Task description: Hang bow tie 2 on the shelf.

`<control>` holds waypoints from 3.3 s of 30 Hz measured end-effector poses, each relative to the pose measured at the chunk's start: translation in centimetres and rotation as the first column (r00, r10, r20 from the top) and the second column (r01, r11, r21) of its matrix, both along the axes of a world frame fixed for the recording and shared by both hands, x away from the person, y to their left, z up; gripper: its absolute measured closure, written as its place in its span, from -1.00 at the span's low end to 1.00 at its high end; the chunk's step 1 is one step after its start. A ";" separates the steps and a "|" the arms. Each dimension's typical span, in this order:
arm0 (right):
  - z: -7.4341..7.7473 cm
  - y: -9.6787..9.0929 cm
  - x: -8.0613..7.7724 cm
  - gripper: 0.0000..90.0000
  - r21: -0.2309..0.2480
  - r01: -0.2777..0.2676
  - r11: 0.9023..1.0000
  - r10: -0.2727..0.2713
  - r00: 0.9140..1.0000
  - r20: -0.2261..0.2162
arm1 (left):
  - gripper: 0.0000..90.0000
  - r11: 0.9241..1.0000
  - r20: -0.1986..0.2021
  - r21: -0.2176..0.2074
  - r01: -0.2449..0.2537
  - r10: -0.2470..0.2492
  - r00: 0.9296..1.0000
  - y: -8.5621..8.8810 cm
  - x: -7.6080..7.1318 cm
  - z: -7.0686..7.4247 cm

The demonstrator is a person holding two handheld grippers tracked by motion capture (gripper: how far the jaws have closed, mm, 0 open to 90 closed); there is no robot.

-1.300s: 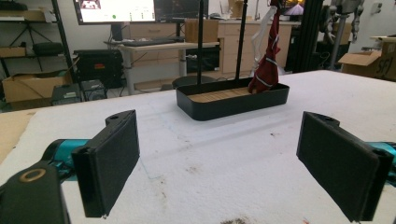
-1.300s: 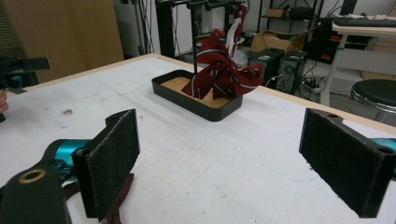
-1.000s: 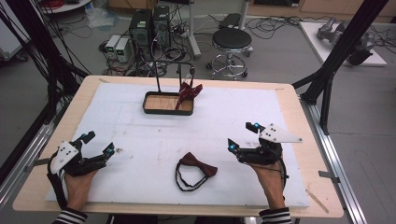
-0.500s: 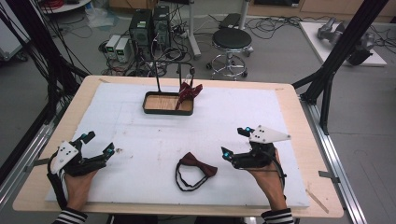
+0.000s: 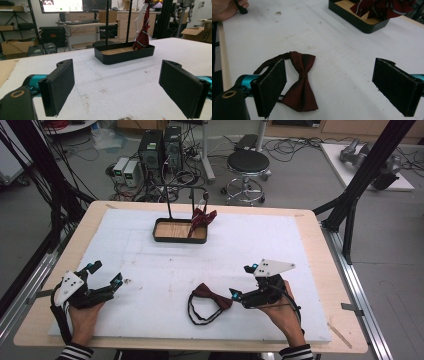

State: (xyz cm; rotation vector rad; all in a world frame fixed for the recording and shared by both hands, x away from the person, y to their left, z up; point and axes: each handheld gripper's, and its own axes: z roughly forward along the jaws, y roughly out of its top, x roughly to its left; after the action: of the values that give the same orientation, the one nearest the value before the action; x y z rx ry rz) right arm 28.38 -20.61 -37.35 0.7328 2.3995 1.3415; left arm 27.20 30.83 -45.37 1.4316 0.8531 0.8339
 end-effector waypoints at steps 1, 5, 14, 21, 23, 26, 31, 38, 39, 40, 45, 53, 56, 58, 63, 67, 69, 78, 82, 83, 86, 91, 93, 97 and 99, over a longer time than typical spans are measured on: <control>-0.1 0.1 0.0 -0.75 0.000 -0.004 1.000 0.004 1.000 -0.014 | -0.70 1.000 0.000 -0.005 -0.001 0.001 1.000 0.0 0.0 0.0; -0.8 0.7 0.0 -0.75 -0.032 -0.034 0.999 0.032 0.998 -0.049 | -0.70 1.000 -0.002 -0.009 0.001 -0.001 1.000 0.0 0.0 0.0; -2.0 1.9 -0.2 -0.75 -0.082 -0.086 0.993 0.078 0.993 -0.092 | -0.70 1.000 -0.003 -0.008 0.000 0.000 1.000 0.1 0.0 0.0; -3.1 3.0 -0.3 -0.74 -0.134 -0.123 0.983 0.104 0.985 -0.140 | -0.70 1.000 -0.003 -0.010 -0.001 0.001 1.000 0.1 0.0 0.0; -3.4 3.3 -0.3 -0.72 -0.155 -0.133 0.979 0.110 0.983 -0.148 | -0.70 1.000 -0.003 -0.010 -0.001 0.001 1.000 0.1 0.0 0.0; -3.6 3.5 -0.1 -0.68 -0.167 -0.152 0.974 0.126 0.979 -0.158 | -0.70 1.000 -0.003 -0.011 -0.001 0.001 1.000 0.1 0.0 0.0; -3.9 3.9 0.1 -0.63 -0.184 -0.166 0.969 0.132 0.974 -0.183 | -0.70 1.000 -0.004 -0.010 0.000 0.000 1.000 0.1 0.0 0.0; -4.3 4.4 0.2 -0.47 -0.221 -0.201 0.954 0.152 0.964 -0.218 | -0.70 1.000 -0.004 -0.011 0.000 0.000 1.000 0.1 0.0 0.0; -4.4 4.4 0.3 -0.46 -0.224 -0.203 0.953 0.152 0.963 -0.223 | -0.70 1.000 -0.004 -0.011 0.000 0.000 1.000 0.1 0.0 0.0; -4.4 4.5 0.3 -0.44 -0.224 -0.203 0.953 0.152 0.962 -0.227 | -0.70 1.000 -0.004 -0.011 0.000 0.000 1.000 0.1 0.0 0.0; -4.7 4.7 0.7 -0.26 -0.226 -0.215 0.950 0.156 0.955 -0.254 | -0.70 1.000 -0.004 -0.012 0.000 0.000 1.000 0.1 0.0 0.0; -5.1 4.8 1.0 -0.11 -0.243 -0.212 0.947 0.143 0.952 -0.270 | -0.70 1.000 -0.004 -0.013 0.000 0.000 1.000 0.1 0.0 0.0; -5.1 4.8 1.1 -0.02 -0.251 -0.211 0.945 0.141 0.952 -0.272 | -0.70 1.000 -0.003 -0.012 0.000 0.000 1.000 0.1 0.0 0.0; -5.1 4.8 1.1 0.10 -0.258 -0.206 0.944 0.135 0.954 -0.268 | -0.70 1.000 -0.004 -0.012 0.000 0.000 1.000 0.1 0.0 0.0; -5.1 4.7 1.2 0.29 -0.269 -0.201 0.942 0.128 0.955 -0.266 | -0.70 1.000 -0.004 -0.013 0.000 0.000 1.000 0.1 0.0 0.0; -5.1 4.6 1.2 0.48 -0.285 -0.177 0.942 0.102 0.960 -0.262 | -0.70 1.000 -0.004 -0.012 0.000 0.000 1.000 0.1 0.0 0.0; -5.0 4.5 1.3 0.57 -0.291 -0.175 0.941 0.099 0.961 -0.256 | -0.70 1.000 -0.004 -0.013 0.000 0.000 1.000 0.1 0.0 0.0; -4.9 4.4 1.3 0.72 -0.299 -0.165 0.940 0.093 0.966 -0.242 | -0.70 1.000 -0.003 -0.015 0.000 0.000 1.000 0.1 0.0 0.0; -4.6 4.4 1.3 0.73 -0.269 -0.161 0.950 0.099 0.968 -0.230 | -0.70 1.000 -0.003 -0.015 0.000 0.000 1.000 0.1 0.0 0.0; -4.5 4.4 1.3 0.73 -0.259 -0.156 0.953 0.097 0.969 -0.227 | -0.70 1.000 -0.003 -0.015 0.000 0.000 1.000 0.1 0.0 0.0; -4.1 4.3 1.4 0.73 -0.238 -0.151 0.959 0.099 0.971 -0.218 | -0.70 1.000 -0.003 -0.015 0.000 0.000 1.000 0.1 0.0 0.0; -3.5 4.4 1.5 0.73 -0.194 -0.138 0.971 0.098 0.975 -0.201 | -0.70 1.000 -0.003 -0.015 0.000 0.000 1.000 0.1 0.0 0.0; -3.2 4.4 1.5 0.73 -0.172 -0.134 0.976 0.100 0.976 -0.194 | -0.70 1.000 -0.003 -0.015 0.000 0.000 1.000 0.1 0.0 0.0; -2.8 4.5 1.6 0.73 -0.141 -0.128 0.982 0.103 0.979 -0.174 | -0.70 1.000 -0.003 -0.016 0.000 0.000 1.000 0.1 0.0 0.0; -2.7 4.5 1.7 0.73 -0.127 -0.135 0.983 0.112 0.978 -0.174 | -0.70 1.000 -0.004 -0.016 0.000 0.000 1.000 0.1 0.0 0.0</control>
State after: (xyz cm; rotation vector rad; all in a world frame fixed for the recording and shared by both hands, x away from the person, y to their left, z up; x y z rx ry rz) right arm 30.06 -16.09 -40.07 0.6923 2.6794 1.1858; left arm 27.22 30.93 -45.38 1.4198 0.8606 0.8231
